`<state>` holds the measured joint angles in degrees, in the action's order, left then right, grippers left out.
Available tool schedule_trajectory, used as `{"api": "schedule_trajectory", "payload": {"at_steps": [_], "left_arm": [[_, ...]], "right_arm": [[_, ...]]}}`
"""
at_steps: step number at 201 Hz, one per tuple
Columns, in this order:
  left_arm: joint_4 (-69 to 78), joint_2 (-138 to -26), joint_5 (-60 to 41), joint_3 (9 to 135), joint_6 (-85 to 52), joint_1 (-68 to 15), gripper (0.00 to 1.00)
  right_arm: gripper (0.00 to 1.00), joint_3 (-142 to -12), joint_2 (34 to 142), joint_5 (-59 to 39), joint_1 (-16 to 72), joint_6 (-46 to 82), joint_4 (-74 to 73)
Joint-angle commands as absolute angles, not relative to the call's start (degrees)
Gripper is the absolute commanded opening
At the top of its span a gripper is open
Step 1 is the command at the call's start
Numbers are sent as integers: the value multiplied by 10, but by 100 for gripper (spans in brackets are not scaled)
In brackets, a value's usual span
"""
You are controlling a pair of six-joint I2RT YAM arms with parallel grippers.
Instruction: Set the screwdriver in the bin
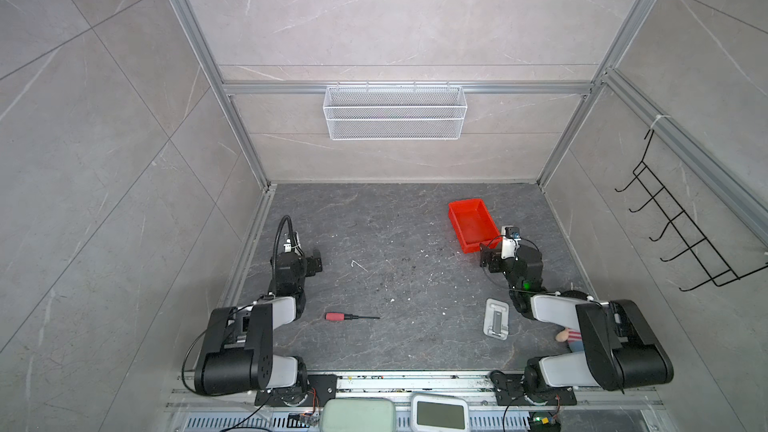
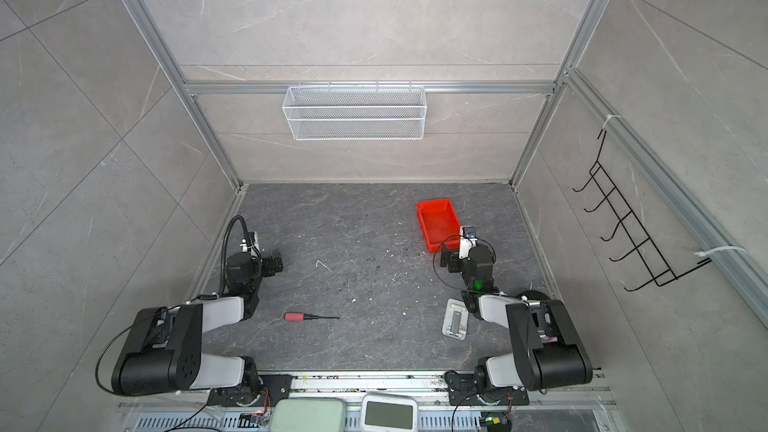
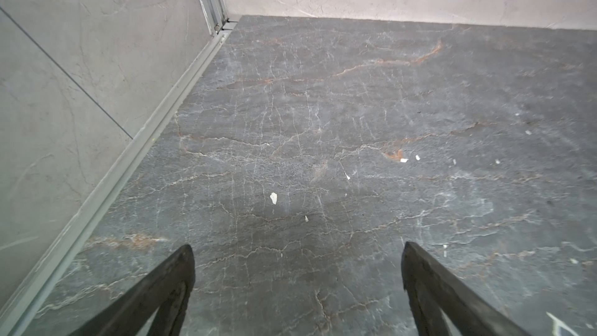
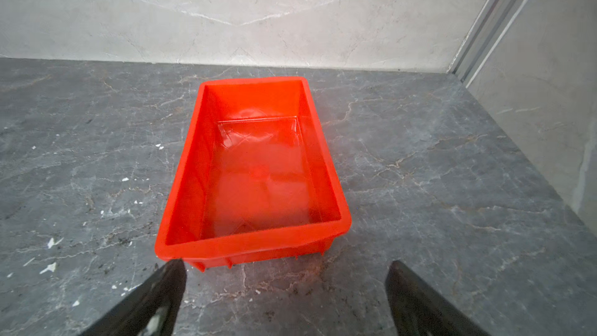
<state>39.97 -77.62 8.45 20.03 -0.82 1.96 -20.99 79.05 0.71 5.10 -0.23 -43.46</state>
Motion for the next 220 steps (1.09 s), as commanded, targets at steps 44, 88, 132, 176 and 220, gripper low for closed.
{"api": "schedule_trajectory", "payload": {"at_steps": [44,88,132,176,220], "left_arm": [[201,-599,111,250,-58,-40,100],[87,-556,203,306,-132,-125,100],[-71,-563,341,387,-248,-242,100],[-307,-592,362,476,-483,-308,100],[-479,-671,370,534,-692,-350,100]], "right_arm": [[99,-254,637,-43,52,-46,-240],[99,-302,551,-92,68,-78,-104],[99,-348,494,-117,132,-91,1],[99,-393,488,-113,245,-105,63],[99,-435,532,-96,355,-133,70]]}}
